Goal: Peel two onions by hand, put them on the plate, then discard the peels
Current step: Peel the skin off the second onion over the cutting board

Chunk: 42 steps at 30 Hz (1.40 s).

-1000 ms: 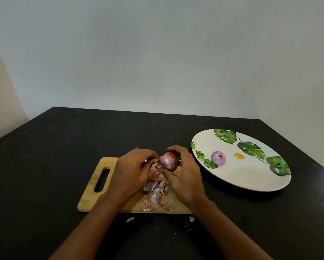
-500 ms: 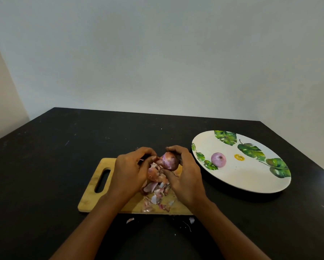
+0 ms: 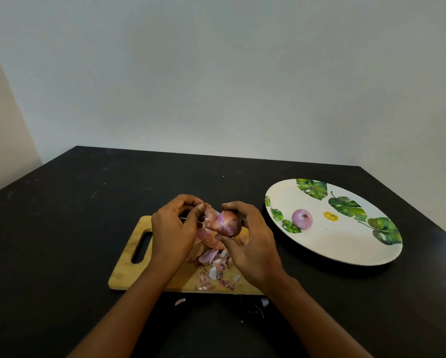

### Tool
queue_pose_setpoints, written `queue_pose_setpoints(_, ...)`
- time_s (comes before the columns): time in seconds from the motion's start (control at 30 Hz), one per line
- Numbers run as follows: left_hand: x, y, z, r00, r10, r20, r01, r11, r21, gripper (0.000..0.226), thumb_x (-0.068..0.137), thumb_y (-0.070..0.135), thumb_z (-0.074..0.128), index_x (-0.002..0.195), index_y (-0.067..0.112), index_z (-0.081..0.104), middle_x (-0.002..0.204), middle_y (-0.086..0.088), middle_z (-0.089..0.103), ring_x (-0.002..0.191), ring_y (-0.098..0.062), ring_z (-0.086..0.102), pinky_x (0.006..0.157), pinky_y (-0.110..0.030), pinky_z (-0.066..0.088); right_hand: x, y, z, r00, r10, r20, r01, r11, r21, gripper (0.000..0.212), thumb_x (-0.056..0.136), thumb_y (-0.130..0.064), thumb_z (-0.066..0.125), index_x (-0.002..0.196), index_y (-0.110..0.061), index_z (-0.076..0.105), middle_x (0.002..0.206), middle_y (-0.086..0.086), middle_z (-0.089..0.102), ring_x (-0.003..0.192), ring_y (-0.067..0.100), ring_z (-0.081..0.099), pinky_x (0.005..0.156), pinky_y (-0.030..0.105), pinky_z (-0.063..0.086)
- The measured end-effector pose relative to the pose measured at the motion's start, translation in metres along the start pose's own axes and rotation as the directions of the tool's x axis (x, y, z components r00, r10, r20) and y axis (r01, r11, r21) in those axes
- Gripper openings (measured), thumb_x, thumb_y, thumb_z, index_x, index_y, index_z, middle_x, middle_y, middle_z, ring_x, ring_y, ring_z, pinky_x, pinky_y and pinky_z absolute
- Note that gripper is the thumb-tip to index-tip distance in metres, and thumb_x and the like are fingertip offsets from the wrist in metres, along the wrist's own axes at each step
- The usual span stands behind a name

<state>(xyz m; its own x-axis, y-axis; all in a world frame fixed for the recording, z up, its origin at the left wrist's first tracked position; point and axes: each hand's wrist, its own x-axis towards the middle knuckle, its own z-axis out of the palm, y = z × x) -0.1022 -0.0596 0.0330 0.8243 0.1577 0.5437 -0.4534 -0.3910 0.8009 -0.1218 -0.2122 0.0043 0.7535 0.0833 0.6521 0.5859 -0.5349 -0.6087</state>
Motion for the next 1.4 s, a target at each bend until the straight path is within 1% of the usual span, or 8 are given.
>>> queue_pose_setpoints(0.23, 0.001, -0.002, 0.002, 0.999, -0.042, -0.017, 0.043, 0.998, 0.038, 0.018, 0.085, 0.009, 0.064, 0.080, 0.025, 0.062, 0.074, 0.019, 0.061, 0.071, 0.005, 0.060, 0.063, -0.003, 0.045, 0.000, 0.000, 0.001, 0.999, -0.042, -0.008, 0.042, 0.998, 0.046, 0.060, 0.077, -0.020, 0.074, 0.126, -0.035, 0.042, 0.121, -0.011, 0.051, 0.116, 0.005, 0.052, 0.096, 0.025, 0.050)
queue_pose_setpoints(0.43, 0.002, -0.005, 0.001, 0.998, -0.046, -0.034, 0.048, 0.998, 0.047, 0.020, 0.085, 0.008, 0.064, 0.078, 0.027, 0.062, 0.072, 0.019, 0.060, 0.073, 0.008, 0.060, 0.060, -0.002, 0.044, -0.001, -0.008, 0.001, 0.997, -0.078, 0.018, 0.075, 0.986, 0.151, 0.076, 0.078, -0.015, 0.076, 0.125, -0.058, 0.034, 0.126, -0.019, 0.047, 0.119, 0.003, 0.052, 0.092, 0.018, 0.049)
queue_pose_setpoints(0.73, 0.012, -0.028, -0.005, 0.977, -0.170, -0.128, 0.188, 0.972, 0.139, 0.005, 0.086, 0.012, 0.063, 0.088, 0.017, 0.064, 0.078, 0.006, 0.064, 0.072, -0.005, 0.062, 0.063, -0.023, 0.054, -0.005, -0.021, 0.001, 0.992, -0.125, 0.018, 0.113, 0.944, 0.309, 0.067, 0.080, -0.020, 0.072, 0.129, -0.048, 0.036, 0.129, -0.009, 0.047, 0.121, 0.014, 0.053, 0.089, 0.023, 0.053)
queue_pose_setpoints(0.93, 0.003, -0.021, 0.001, 0.999, -0.048, 0.020, 0.043, 0.978, 0.203, 0.017, 0.085, 0.011, 0.063, 0.099, 0.020, 0.068, 0.093, 0.011, 0.063, 0.084, -0.001, 0.058, 0.071, -0.013, 0.045, -0.004, -0.017, -0.001, 0.996, 0.053, 0.066, -0.073, 0.926, 0.371, 0.077, 0.074, -0.023, 0.078, 0.129, -0.054, 0.033, 0.129, -0.014, 0.047, 0.124, 0.012, 0.053, 0.092, 0.028, 0.053)
queue_pose_setpoints(1.03, 0.002, -0.012, 0.001, 0.998, -0.016, 0.065, 0.008, 0.993, 0.122, 0.012, 0.085, 0.015, 0.065, 0.095, 0.021, 0.070, 0.094, 0.012, 0.065, 0.089, 0.000, 0.059, 0.074, -0.014, 0.046, -0.003, -0.015, -0.003, 0.992, 0.108, 0.059, -0.122, 0.895, 0.430, 0.078, 0.075, -0.007, 0.078, 0.131, -0.039, 0.034, 0.124, -0.008, 0.051, 0.121, 0.011, 0.055, 0.091, 0.025, 0.052)
queue_pose_setpoints(1.23, 0.001, 0.007, -0.002, 0.973, -0.055, 0.224, 0.107, 0.967, -0.230, 0.012, 0.084, 0.013, 0.064, 0.084, 0.023, 0.070, 0.080, 0.007, 0.071, 0.080, -0.004, 0.066, 0.062, -0.014, 0.051, 0.005, -0.012, -0.008, 0.927, 0.341, 0.155, -0.349, 0.638, 0.687, 0.045, 0.080, -0.010, 0.066, 0.121, -0.019, 0.051, 0.110, 0.003, 0.070, 0.107, 0.023, 0.067, 0.085, 0.032, 0.055)
queue_pose_setpoints(1.33, 0.000, 0.008, -0.003, 0.969, -0.038, 0.243, 0.095, 0.968, -0.230, 0.015, 0.083, 0.011, 0.066, 0.084, 0.026, 0.069, 0.084, 0.014, 0.070, 0.080, -0.002, 0.065, 0.062, -0.012, 0.051, 0.010, -0.011, -0.009, 0.868, 0.427, 0.254, -0.415, 0.345, 0.842, 0.028, 0.077, -0.010, 0.060, 0.106, -0.009, 0.063, 0.104, 0.010, 0.072, 0.100, 0.029, 0.069, 0.079, 0.035, 0.057)
queue_pose_setpoints(1.4, 0.000, 0.006, -0.003, 0.970, -0.026, 0.241, 0.077, 0.976, -0.203, 0.014, 0.082, 0.013, 0.067, 0.086, 0.026, 0.070, 0.082, 0.013, 0.071, 0.080, -0.001, 0.065, 0.066, -0.016, 0.053, 0.012, -0.012, -0.009, 0.850, 0.443, 0.284, -0.428, 0.267, 0.864, 0.027, 0.078, -0.010, 0.059, 0.104, -0.006, 0.065, 0.107, 0.016, 0.070, 0.101, 0.030, 0.068, 0.079, 0.036, 0.057)
